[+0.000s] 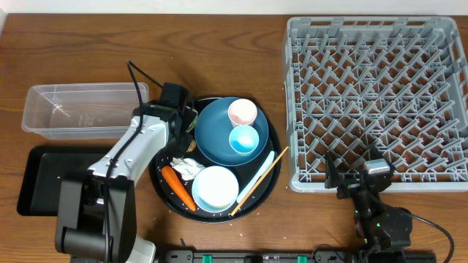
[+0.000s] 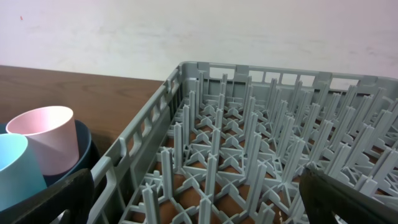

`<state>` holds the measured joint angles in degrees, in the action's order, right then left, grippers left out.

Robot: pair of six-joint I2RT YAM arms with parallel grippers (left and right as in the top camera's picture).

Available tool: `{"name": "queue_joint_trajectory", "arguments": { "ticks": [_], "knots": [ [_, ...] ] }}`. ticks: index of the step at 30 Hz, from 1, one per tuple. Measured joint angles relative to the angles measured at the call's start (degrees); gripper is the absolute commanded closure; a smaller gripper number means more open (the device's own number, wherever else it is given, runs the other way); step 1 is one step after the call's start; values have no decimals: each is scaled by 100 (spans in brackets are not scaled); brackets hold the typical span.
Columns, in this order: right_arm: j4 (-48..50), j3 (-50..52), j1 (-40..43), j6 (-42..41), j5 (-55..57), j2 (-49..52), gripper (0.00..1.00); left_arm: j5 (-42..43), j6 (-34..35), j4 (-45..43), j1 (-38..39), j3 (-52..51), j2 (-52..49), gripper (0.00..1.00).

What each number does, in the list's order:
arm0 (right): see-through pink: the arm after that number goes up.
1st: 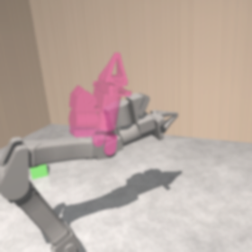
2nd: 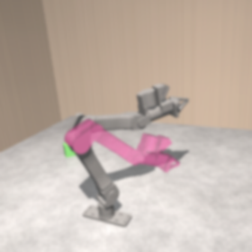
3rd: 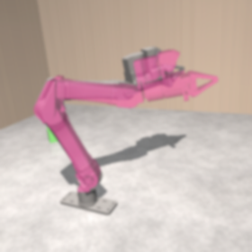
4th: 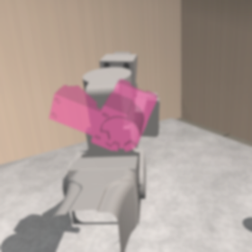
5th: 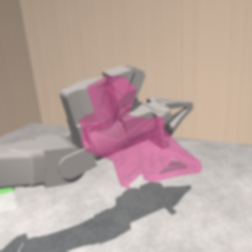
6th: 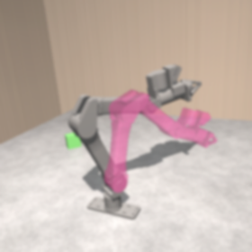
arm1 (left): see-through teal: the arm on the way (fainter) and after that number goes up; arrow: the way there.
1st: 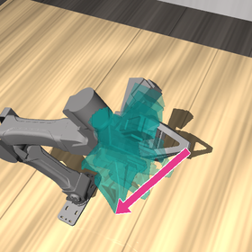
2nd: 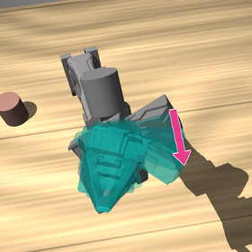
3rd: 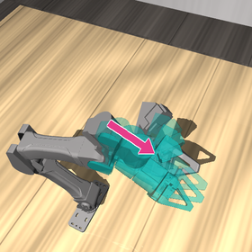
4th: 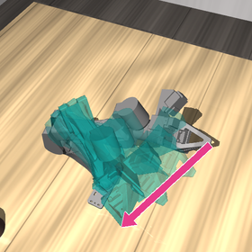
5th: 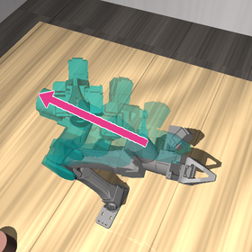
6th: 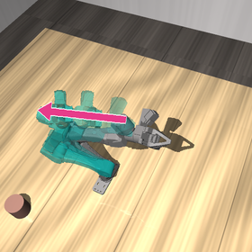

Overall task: Sort waste into correct bins and load items into the dishwasher rack
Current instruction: 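Close the left gripper on the yellow snack wrapper and lift it, then carry the wrapper left and drop it into the clear plastic bin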

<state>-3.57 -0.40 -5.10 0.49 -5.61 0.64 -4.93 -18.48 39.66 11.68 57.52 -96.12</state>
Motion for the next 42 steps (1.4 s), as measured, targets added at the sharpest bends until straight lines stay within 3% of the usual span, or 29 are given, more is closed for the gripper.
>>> {"name": "queue_joint_trajectory", "arguments": {
  "ticks": [6,10,13,26,42],
  "knots": [
    [-2,0,0,0,0,0,1,-26,0,-234,0,-264,0,63],
    [0,0,0,0,-2,0,1,-245,-33,-269,0,-275,0,85],
    [0,0,0,0,0,0,1,-378,-13,-267,0,-275,0,94],
    [0,0,0,-2,0,0,1,-474,85,-240,0,-238,116,94],
    [0,0,0,0,0,0,1,-446,1202,-542,-81,39,2002,94]
  ]
}}
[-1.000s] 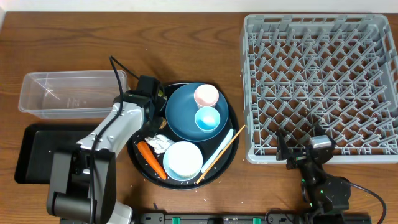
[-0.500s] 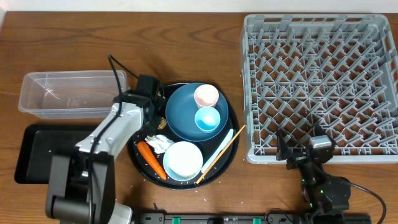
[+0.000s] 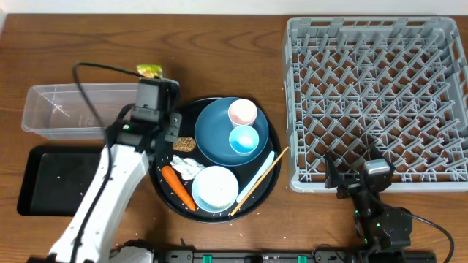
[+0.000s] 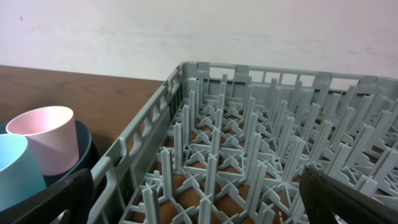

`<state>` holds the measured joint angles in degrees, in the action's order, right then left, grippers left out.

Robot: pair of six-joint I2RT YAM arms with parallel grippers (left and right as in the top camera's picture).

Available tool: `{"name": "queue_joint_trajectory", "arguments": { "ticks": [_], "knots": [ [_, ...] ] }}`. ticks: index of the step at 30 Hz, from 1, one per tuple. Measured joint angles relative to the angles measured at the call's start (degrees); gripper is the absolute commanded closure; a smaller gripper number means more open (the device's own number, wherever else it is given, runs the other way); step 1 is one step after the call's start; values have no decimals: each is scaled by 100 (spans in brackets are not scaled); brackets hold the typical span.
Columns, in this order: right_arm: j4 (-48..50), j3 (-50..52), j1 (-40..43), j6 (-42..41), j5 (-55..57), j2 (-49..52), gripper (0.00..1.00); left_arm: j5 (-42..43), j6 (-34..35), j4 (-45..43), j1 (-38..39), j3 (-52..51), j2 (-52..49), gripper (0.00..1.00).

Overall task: Sort waste into correct bins and load items into the dishwasher rack
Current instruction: 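Carry the wrapper left and drop it into the clear plastic bin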

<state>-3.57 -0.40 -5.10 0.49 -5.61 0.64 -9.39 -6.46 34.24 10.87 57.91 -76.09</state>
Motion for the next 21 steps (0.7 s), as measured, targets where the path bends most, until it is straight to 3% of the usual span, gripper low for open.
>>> {"name": "queue_joint_trajectory", "arguments": {
  "ticks": [3,7,12,21],
  "knots": [
    [0,0,0,0,0,0,1,7,590,-20,-343,0,260,94],
    [0,0,0,0,-2,0,1,37,1928,-13,-1182,0,505,94],
    [0,0,0,0,-2,0,1,619,3362,-203,-2365,0,514,94],
    [0,0,0,0,0,0,1,2090,4037,-1091,-3585,0,-348,94]
  ]
}}
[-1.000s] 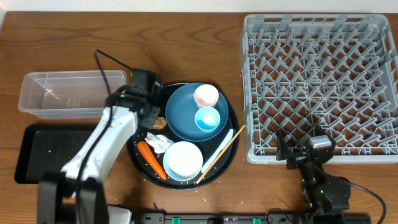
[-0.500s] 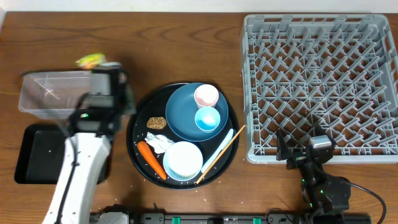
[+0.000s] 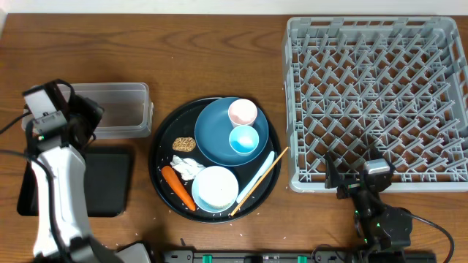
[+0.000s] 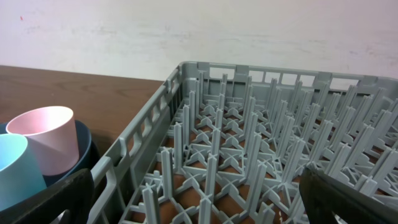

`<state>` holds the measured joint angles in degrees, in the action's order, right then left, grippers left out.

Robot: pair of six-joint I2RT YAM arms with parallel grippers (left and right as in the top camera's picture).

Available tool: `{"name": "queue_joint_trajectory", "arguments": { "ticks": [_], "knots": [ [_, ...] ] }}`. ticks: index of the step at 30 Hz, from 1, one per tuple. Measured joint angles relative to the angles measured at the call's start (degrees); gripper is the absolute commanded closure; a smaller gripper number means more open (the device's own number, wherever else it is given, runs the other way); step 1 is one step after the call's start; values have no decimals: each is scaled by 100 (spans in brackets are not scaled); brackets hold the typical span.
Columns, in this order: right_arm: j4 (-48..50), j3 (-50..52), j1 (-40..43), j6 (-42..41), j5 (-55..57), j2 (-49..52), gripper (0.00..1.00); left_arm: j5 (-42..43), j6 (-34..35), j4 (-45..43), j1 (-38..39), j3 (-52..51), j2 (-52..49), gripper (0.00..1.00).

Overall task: Sort waste into correct bins and load items into the dishwasher rack
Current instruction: 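Carry the wrapper left and drop it into the clear plastic bin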

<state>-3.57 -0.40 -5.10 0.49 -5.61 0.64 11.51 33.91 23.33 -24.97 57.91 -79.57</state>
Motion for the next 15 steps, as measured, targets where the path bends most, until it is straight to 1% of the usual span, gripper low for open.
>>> {"name": "queue_joint_trajectory", "arguments": {
  "ticks": [3,7,8,10,11,12,13,15],
  "knots": [
    [0,0,0,0,-2,0,1,348,63,-323,-164,0,-400,94],
    [0,0,0,0,0,0,1,562,85,-645,-229,0,-728,93],
    [-2,0,0,0,0,0,1,608,85,-713,-229,0,-763,86],
    [0,0,0,-2,0,0,1,680,59,-852,-229,0,-778,51],
    [0,0,0,0,0,0,1,713,85,-918,-229,2,-774,42],
    [-2,0,0,0,0,0,1,748,101,-981,-229,4,-765,36],
    [0,0,0,0,0,0,1,769,92,-999,-229,4,-750,33],
    [0,0,0,-2,0,0,1,791,125,-999,-229,4,-708,33]
  ]
}}
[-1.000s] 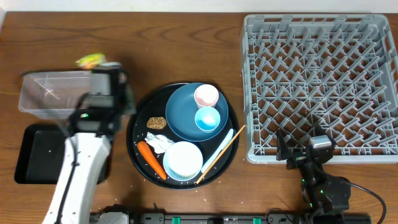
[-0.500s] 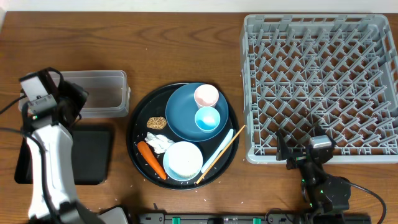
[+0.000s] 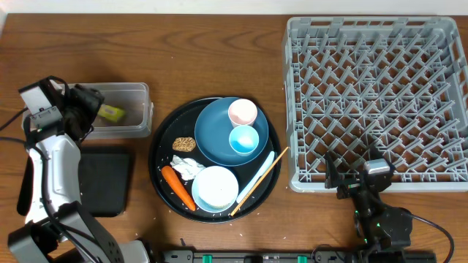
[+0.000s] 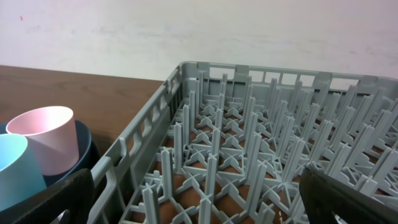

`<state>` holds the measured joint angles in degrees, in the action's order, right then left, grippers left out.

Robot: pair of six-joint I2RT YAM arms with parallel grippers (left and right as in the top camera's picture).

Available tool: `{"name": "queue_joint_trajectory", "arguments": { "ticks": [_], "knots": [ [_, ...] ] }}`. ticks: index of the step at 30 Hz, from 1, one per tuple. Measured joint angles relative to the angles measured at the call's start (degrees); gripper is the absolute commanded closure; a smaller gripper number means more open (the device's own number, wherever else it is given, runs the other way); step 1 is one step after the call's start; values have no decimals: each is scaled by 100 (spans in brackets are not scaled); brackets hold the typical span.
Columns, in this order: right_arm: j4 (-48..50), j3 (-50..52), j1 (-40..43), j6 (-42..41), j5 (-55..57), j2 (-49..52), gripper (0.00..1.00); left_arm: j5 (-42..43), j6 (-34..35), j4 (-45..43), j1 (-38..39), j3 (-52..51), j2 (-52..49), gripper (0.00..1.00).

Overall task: Sort waste into correct bins and load items into the dishwasher rack
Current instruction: 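Carry the wrapper left and drop it into the clear plastic bin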

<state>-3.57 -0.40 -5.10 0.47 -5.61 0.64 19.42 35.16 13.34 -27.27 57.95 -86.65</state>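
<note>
A yellow wrapper [image 3: 112, 113] lies inside the clear plastic bin [image 3: 135, 91] at the left. My left gripper [image 3: 89, 108] hovers over that bin's left part, just left of the wrapper, and looks open. The round black tray [image 3: 157, 150] holds a blue plate [image 3: 212, 135] with a pink cup [image 3: 243, 112] and a blue cup [image 3: 243, 139], a white bowl [image 3: 216, 188], a carrot [image 3: 178, 187], crumpled tissue [image 3: 188, 167], a cracker [image 3: 183, 144] and chopsticks [image 3: 256, 183]. My right gripper [image 3: 358, 180] [image 4: 199, 202] rests open at the front edge of the grey dishwasher rack [image 3: 373, 25] [image 4: 186, 71].
A black bin [image 3: 110, 183] sits below the clear one, partly under my left arm. A pale spoon [image 3: 257, 174] lies by the chopsticks. The rack fills the right side of the table.
My left gripper shifted slightly left over the clear bin, and the yellow wrapper now shows lying in the bin beside it. The right arm has not moved.
My left gripper was down at the tray's left rim. Then it was raised above the clear bin's right end with a yellow wrapper in it. Then it hung over the bin's left part, and now the wrapper lies in the bin. The right gripper stayed parked.
</note>
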Motion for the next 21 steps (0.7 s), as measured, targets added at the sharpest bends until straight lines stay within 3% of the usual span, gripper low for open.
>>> {"name": "queue_joint_trajectory", "arguments": {
  "ticks": [11,13,15,21],
  "knots": [
    [0,0,0,0,0,0,1,131,-90,348,166,0,962,33],
    [-2,0,0,2,-2,-2,1,142,-136,621,348,2,1375,22],
    [0,0,0,2,0,0,1,146,-310,994,610,9,1779,1],
    [2,0,0,2,0,0,1,173,-715,2415,1589,46,2420,2]
  ]
}}
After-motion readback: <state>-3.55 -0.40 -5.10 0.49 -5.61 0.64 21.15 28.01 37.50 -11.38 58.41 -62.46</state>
